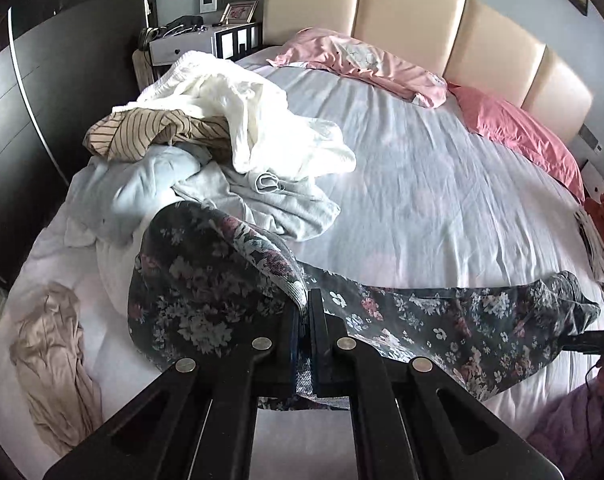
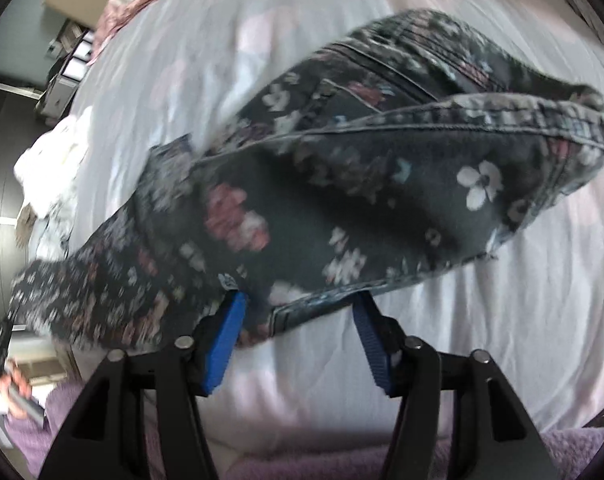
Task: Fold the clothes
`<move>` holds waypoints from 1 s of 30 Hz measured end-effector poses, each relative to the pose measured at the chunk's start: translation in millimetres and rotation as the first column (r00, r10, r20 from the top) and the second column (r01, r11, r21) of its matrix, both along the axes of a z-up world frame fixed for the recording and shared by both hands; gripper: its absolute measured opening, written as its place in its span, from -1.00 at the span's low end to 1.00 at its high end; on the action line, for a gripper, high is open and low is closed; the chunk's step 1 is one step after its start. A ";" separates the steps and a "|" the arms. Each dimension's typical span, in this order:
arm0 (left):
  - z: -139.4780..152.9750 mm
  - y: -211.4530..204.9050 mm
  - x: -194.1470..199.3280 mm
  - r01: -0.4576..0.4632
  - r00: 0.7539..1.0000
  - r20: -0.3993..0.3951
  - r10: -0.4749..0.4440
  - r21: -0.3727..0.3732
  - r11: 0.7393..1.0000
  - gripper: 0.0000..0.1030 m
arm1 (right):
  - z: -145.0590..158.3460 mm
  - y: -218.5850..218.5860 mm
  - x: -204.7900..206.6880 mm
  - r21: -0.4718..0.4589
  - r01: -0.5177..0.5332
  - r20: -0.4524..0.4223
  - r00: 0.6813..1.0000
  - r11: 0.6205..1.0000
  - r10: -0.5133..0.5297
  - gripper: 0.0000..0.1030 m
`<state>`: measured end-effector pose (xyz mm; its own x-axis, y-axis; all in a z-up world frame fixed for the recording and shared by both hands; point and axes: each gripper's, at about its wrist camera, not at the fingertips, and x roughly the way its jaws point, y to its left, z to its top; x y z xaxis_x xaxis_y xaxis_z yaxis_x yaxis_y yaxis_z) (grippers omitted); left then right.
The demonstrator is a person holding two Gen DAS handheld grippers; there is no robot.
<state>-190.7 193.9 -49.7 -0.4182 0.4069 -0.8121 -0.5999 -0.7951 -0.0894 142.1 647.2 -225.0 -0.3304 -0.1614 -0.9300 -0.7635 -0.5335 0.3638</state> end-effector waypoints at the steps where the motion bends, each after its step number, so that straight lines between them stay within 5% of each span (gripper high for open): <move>1: 1.0 0.7 -1.7 -0.002 1.000 -0.002 0.002 -0.001 1.000 -0.92 | 0.6 0.0 -0.2 0.005 0.000 -0.004 1.000 1.000 0.000 -0.31; 3: 3.0 2.1 -5.1 -0.005 1.000 -0.006 0.005 -0.004 1.000 -0.92 | 6.2 -1.7 -0.4 0.020 -0.013 -0.023 1.000 1.000 0.014 -0.64; 5: 3.4 1.0 -6.3 -0.012 1.000 -0.011 0.012 -0.003 1.000 -0.92 | 15.8 -4.8 -0.2 0.052 -0.029 -0.038 0.999 0.998 0.031 -0.75; 13: 30.1 2.1 -10.7 -0.034 0.998 -0.055 0.035 0.025 0.999 -0.92 | 85.0 -4.9 -5.6 0.219 -0.037 -0.155 0.985 0.975 0.072 -0.81; 20: 51.7 1.4 -38.3 -0.100 0.992 -0.069 0.102 0.032 0.994 -0.92 | 152.8 3.9 -55.5 0.365 -0.090 -0.198 0.965 0.927 0.172 -0.82; 30: -19.0 16.2 -101.8 -0.201 0.979 -0.001 0.202 -0.102 0.974 -0.92 | 82.2 36.8 -168.4 0.354 -0.213 -0.051 0.968 0.911 0.246 -0.81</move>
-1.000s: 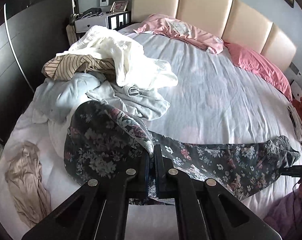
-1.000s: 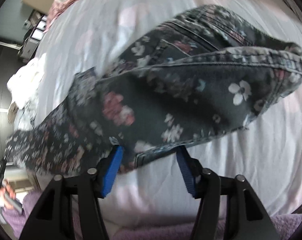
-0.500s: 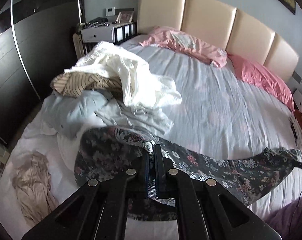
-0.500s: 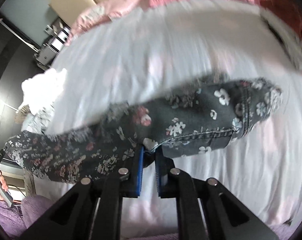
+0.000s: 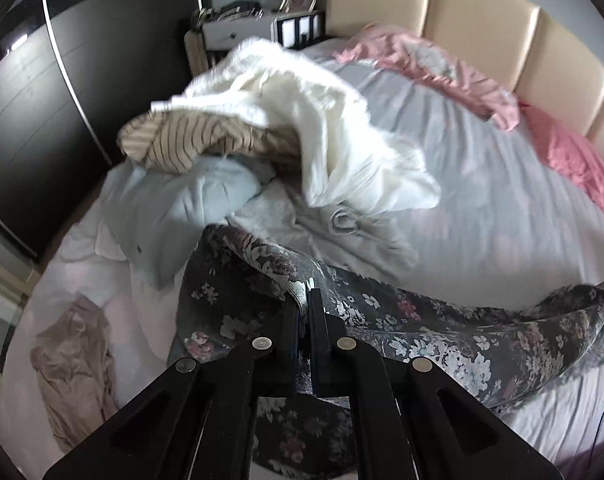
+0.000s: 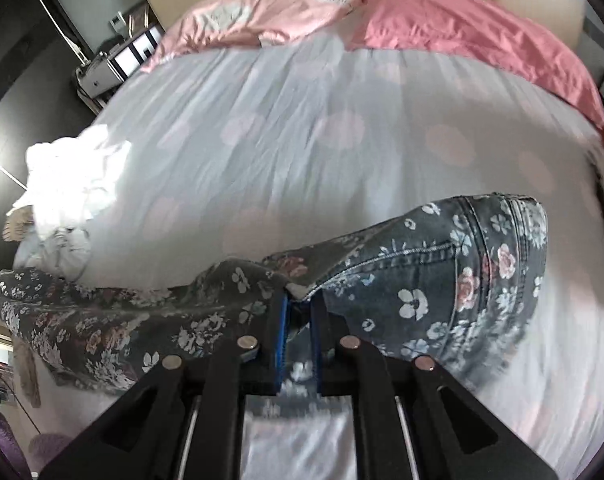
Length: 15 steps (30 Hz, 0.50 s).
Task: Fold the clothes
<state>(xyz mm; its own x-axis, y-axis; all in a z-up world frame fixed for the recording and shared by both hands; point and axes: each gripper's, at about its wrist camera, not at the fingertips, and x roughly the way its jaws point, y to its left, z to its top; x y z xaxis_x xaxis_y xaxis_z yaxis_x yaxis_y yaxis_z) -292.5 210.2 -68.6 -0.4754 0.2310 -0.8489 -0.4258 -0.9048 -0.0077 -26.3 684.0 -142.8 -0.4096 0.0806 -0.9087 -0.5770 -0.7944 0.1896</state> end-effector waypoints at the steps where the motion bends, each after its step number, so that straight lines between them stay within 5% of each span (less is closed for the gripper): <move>1: -7.0 1.9 -5.0 -0.003 1.000 0.010 0.003 -0.007 1.000 -0.92 | -10.2 2.4 -9.0 -0.003 -0.005 0.016 1.000 1.000 0.005 -0.80; 9: -35.2 7.2 -32.2 -0.004 0.997 0.075 0.005 -0.010 1.000 -0.81 | -32.1 9.6 -19.4 -0.023 -0.053 0.017 0.998 0.998 0.053 -0.67; 13: -16.5 -4.4 -24.9 0.012 0.999 0.040 -0.014 0.041 0.999 -0.27 | -6.0 14.2 -9.1 -0.013 -0.046 -0.063 0.997 0.999 0.045 -0.56; 15: -3.6 -9.3 -17.1 0.041 0.999 0.003 -0.041 0.049 0.998 -0.17 | 11.4 10.5 6.1 0.029 -0.049 -0.085 0.995 0.998 0.052 -0.49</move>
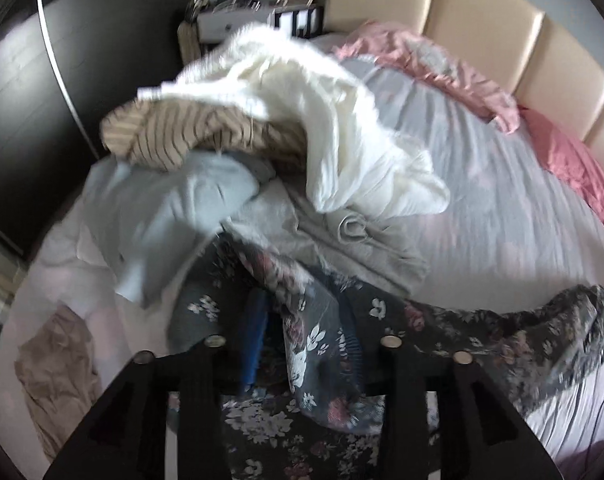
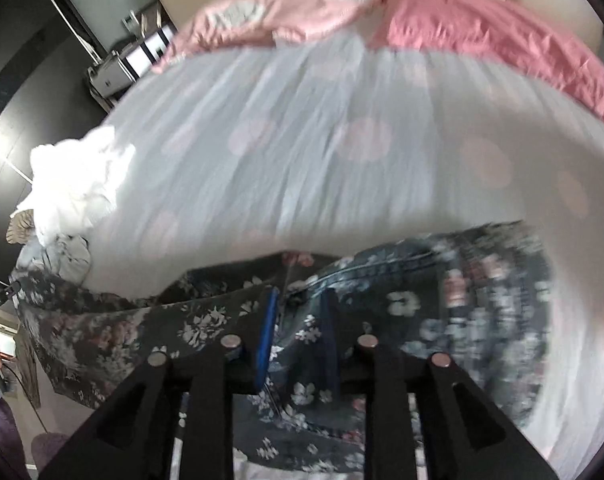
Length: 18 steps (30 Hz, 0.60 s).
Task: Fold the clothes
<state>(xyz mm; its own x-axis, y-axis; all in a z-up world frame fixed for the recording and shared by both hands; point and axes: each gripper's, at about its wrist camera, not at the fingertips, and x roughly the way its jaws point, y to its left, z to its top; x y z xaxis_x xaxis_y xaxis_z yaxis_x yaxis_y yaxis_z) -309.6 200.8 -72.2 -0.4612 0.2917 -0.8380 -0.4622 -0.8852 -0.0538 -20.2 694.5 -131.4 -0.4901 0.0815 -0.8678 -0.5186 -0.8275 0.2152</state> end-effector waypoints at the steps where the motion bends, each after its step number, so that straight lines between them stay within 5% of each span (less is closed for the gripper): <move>1: 5.4 -2.1 6.9 0.020 1.000 -0.021 -0.021 -0.009 1.000 -0.16 | 8.9 -2.2 8.3 0.023 -0.002 -0.011 1.000 1.000 0.002 -0.49; 8: 8.1 -10.9 56.2 0.143 0.978 -0.121 -0.169 -0.196 0.970 0.07 | 15.1 -43.4 48.9 0.179 -0.164 0.089 0.985 0.970 0.151 -0.48; 18: -29.9 -5.3 100.2 0.214 0.948 -0.151 -0.282 -0.355 0.910 0.07 | -62.0 -87.2 84.3 0.364 -0.458 0.369 0.870 0.811 0.326 -0.48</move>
<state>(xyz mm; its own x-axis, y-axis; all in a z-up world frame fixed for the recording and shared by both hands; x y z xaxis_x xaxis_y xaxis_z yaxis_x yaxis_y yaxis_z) -209.4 195.5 -102.2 -0.5732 0.1403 -0.8073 -0.6402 -0.6917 0.3343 64.1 607.2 -193.4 -0.3074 0.3278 -0.8933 -0.1109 -0.9448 -0.3085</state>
